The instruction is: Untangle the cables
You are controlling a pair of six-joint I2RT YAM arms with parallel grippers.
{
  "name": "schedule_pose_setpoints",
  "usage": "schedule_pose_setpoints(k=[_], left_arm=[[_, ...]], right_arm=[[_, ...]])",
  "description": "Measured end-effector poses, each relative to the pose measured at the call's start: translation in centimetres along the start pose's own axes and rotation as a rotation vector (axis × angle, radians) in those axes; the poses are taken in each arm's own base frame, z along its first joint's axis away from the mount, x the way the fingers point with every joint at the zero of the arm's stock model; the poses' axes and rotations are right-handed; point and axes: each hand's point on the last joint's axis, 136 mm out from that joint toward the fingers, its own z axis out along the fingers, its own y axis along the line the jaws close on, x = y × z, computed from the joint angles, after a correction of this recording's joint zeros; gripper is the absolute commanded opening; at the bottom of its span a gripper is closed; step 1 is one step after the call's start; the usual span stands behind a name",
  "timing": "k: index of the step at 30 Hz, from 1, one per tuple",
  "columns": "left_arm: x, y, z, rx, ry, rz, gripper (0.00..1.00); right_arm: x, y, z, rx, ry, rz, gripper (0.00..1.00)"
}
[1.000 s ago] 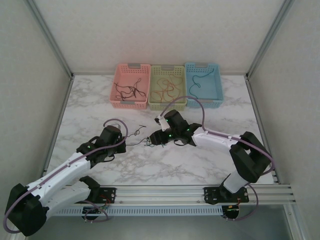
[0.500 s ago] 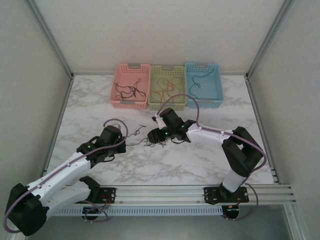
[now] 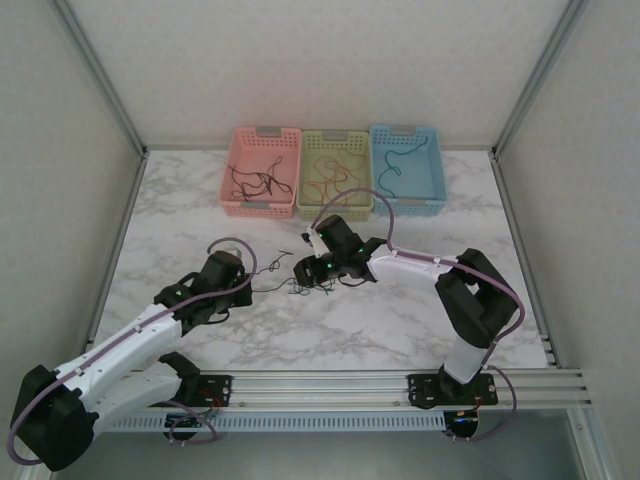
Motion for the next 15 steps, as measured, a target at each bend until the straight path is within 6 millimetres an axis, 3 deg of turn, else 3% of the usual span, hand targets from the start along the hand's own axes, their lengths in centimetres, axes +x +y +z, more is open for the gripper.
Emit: schedule_pose_setpoints(k=[8, 15], left_arm=[[-0.01, -0.01, 0.01, 0.0, 0.0, 0.0, 0.0], [0.0, 0.0, 0.02, 0.0, 0.0, 0.0, 0.0]], right_arm=[[-0.31, 0.14, -0.05, -0.014, -0.009, 0.012, 0.2], [-0.32, 0.07, -0.01, -0.013, -0.009, 0.014, 0.2]])
